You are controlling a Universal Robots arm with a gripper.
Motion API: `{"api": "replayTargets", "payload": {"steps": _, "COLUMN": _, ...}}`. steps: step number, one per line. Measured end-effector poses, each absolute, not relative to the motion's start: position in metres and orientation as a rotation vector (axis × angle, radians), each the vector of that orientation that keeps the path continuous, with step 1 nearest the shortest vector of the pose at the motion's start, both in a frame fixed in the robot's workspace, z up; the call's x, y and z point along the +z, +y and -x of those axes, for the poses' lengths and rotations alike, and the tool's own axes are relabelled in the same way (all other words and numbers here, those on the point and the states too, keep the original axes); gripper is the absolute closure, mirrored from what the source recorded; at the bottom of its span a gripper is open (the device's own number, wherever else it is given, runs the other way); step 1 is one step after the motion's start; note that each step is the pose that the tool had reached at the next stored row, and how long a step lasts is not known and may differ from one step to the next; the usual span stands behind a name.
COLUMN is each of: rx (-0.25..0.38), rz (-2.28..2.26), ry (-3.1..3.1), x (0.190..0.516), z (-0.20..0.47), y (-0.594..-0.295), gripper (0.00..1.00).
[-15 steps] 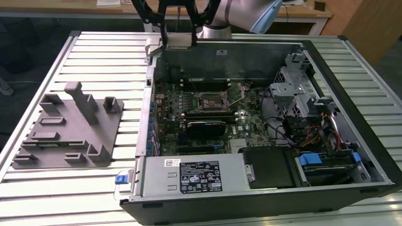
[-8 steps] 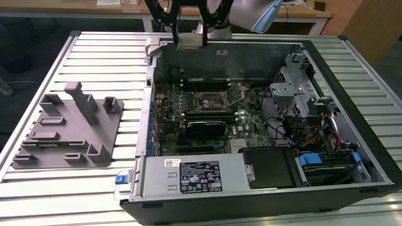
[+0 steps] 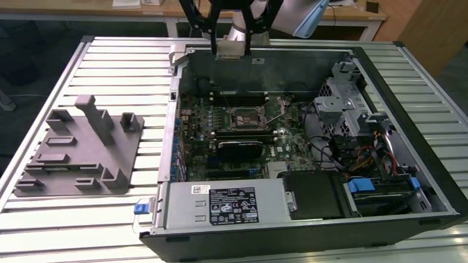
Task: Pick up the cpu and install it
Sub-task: 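Pick up the cpu and move it towards the insertion slot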
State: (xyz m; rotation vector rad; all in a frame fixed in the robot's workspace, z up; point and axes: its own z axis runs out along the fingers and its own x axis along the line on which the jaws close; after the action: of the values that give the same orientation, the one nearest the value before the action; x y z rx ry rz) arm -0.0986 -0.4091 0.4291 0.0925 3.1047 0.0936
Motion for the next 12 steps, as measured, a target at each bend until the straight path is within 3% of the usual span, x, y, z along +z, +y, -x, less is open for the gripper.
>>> {"api": "replayTargets", "payload": {"steps": 12, "rx": 0.094, "rz": -0.093, "ry": 3.105, "x": 0.414, "z": 0.084, "y": -0.405, "gripper": 0.45}}
